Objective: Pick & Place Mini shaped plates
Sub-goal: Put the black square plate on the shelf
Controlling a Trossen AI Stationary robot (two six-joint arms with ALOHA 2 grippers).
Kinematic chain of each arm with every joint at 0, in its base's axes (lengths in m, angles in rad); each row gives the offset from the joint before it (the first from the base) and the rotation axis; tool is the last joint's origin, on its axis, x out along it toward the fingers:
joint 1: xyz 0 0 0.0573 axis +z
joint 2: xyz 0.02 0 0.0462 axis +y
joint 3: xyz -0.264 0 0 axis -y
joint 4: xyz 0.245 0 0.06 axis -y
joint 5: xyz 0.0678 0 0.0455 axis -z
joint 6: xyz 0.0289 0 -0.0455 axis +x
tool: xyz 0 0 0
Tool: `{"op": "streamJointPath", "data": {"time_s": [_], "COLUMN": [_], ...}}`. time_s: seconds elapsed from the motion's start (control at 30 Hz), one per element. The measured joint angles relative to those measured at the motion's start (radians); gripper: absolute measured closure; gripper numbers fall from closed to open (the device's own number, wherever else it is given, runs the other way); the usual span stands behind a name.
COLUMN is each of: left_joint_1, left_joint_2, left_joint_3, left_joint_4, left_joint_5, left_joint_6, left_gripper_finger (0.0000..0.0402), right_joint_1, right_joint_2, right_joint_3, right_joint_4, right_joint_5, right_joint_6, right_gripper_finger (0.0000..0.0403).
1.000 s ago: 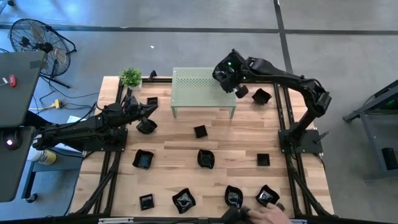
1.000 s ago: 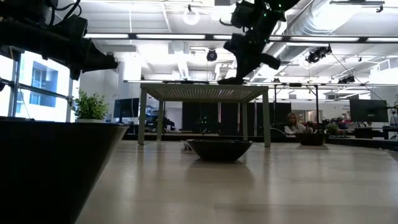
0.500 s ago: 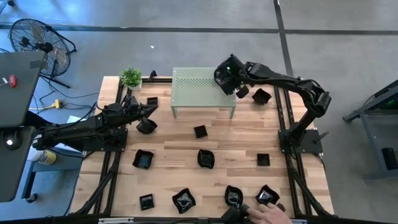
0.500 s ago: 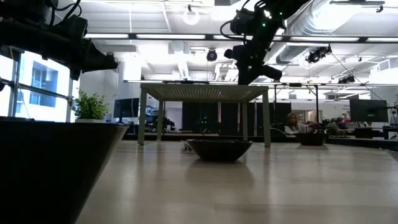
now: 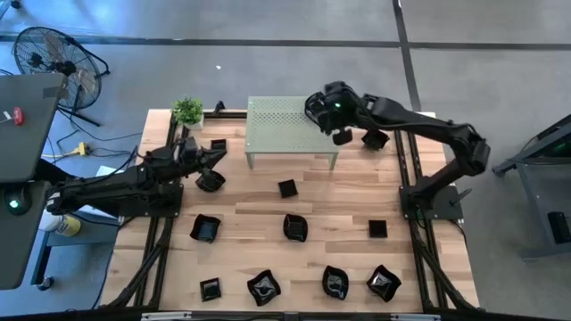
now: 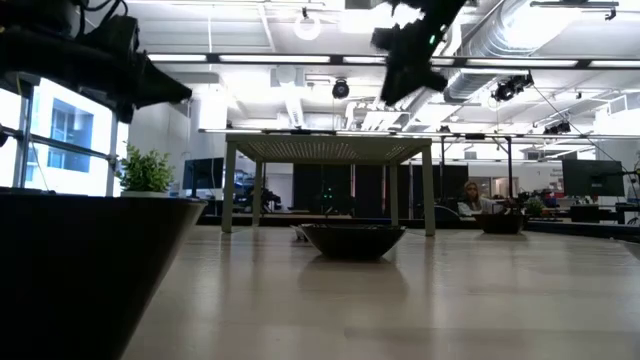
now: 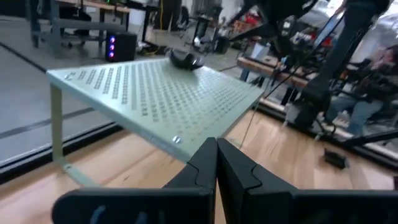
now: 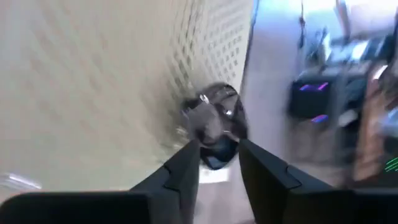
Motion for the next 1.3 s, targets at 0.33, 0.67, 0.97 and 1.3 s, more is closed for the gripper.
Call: {"op": "streamJointPath", "data": {"time_s": [0.33,0.67,0.97,1.3], "left_joint_1": [0.0,0.0,-0.004,0.001], "left_joint_2": [0.031,0.229,0.405,0.529], "left_joint_3": [0.0,0.18,0.391,0.507], "left_joint_4": [0.001,-0.15,-0.452,-0.739], "left_joint_5": [0.059,0.16,0.357,0.178], "left_joint_6": [-0.105,-0.079,0.021,-0.216], "left_gripper_finger": [0.0401,0.0401,0.0401,0.0401], "right_joint_1": [0.084,0.239,0.282,0.281], "right_joint_2": [-0.325,-0.555,-0.564,-0.564], "right_joint_3": [-0.297,-0.749,-0.786,-0.786], "right_joint_4": [0.119,0.514,0.519,0.517], "right_joint_5": [-0.32,-0.299,-0.261,-0.268], "right_joint_6": [0.869,1.301,1.32,1.294], "right_gripper_finger": [0.0389,0.04,0.0401,0.0401]}}
